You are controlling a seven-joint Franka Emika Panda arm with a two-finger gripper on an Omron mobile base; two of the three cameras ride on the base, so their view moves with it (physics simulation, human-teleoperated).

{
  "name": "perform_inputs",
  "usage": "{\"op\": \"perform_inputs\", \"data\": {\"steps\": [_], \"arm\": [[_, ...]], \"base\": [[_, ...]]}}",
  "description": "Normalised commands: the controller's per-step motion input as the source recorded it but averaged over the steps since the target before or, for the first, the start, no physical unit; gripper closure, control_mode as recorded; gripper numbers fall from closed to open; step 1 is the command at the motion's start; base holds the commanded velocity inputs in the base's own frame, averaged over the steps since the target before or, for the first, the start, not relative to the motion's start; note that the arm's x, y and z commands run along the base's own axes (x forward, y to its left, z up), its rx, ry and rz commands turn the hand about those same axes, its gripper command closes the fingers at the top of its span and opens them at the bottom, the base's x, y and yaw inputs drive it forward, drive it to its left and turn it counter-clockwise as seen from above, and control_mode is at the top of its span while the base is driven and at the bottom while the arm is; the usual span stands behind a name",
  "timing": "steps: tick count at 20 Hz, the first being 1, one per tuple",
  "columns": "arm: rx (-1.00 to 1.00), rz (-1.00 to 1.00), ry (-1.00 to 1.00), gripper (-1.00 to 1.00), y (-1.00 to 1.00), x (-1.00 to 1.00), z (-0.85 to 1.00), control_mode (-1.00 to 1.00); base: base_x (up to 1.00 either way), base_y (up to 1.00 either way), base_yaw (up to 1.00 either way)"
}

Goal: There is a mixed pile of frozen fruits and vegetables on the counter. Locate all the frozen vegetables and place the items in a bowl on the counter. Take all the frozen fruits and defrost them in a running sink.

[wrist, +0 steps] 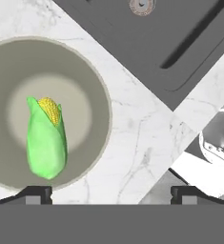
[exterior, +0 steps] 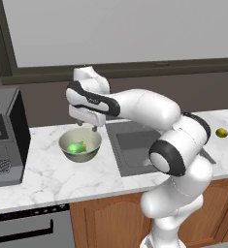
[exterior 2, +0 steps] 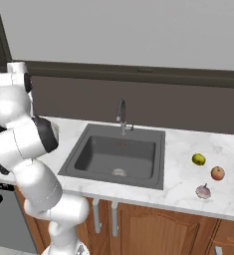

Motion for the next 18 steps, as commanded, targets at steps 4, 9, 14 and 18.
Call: {"op": "perform_inputs", "data": {"steps": [4, 9, 14, 18], "arm": [[0.0, 0.0, -0.02, -1.0, -0.46, -0.57, 0.39, -1.0], [0.0, 0.06, -0.05, -1.0, -0.58, -0.68, 0.3, -1.0], [0.0, 0.21, -0.07, -1.0, -0.54, -0.67, 0.13, -1.0], [0.0, 0.34, -0.04, -1.0, -0.33, -0.44, 0.0, -1.0]], "base": [[0.0, 0.0, 0.0], [0.0, 0.0, 0.0], [0.0, 0.0, 0.0], [0.0, 0.0, 0.0]]}}
